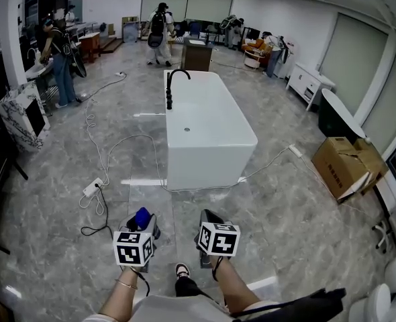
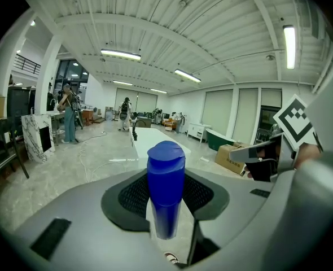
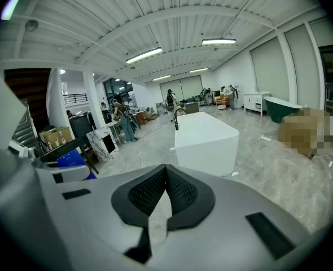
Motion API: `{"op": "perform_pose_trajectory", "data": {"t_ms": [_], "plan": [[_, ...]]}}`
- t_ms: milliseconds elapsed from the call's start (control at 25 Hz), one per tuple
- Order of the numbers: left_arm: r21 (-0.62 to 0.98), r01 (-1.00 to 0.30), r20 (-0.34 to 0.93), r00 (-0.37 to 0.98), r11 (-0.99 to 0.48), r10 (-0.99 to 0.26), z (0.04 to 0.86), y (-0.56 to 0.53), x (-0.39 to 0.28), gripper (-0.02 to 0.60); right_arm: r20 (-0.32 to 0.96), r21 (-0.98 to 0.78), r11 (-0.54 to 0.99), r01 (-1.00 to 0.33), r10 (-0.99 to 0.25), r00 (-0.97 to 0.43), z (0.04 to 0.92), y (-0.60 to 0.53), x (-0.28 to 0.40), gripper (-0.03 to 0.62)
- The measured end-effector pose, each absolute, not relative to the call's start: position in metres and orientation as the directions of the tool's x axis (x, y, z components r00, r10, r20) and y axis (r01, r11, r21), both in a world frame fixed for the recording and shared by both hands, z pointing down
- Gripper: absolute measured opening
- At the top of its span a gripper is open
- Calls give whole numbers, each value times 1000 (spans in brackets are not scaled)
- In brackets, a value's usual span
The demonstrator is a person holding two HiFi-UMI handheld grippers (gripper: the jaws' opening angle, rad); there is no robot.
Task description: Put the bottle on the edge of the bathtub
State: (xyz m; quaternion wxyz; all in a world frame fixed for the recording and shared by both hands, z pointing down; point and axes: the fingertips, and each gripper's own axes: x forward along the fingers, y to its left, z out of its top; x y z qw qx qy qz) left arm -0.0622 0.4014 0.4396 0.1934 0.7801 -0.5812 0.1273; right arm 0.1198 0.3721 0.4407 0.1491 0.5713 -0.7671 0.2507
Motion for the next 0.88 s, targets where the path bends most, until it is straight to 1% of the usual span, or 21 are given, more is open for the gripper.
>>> {"op": "perform_pose_trajectory", "data": {"t_ms": [360,880], "plan": [[125,-966,427,257,-224,-867,438,343,-69,163,509,-237,253,-938,-790,-342,445,305,107,26],[129,-978,444,204,-163,-873,446,274,-73,163,524,-243,304,-921,-758,-389,449,226,101,26]]}}
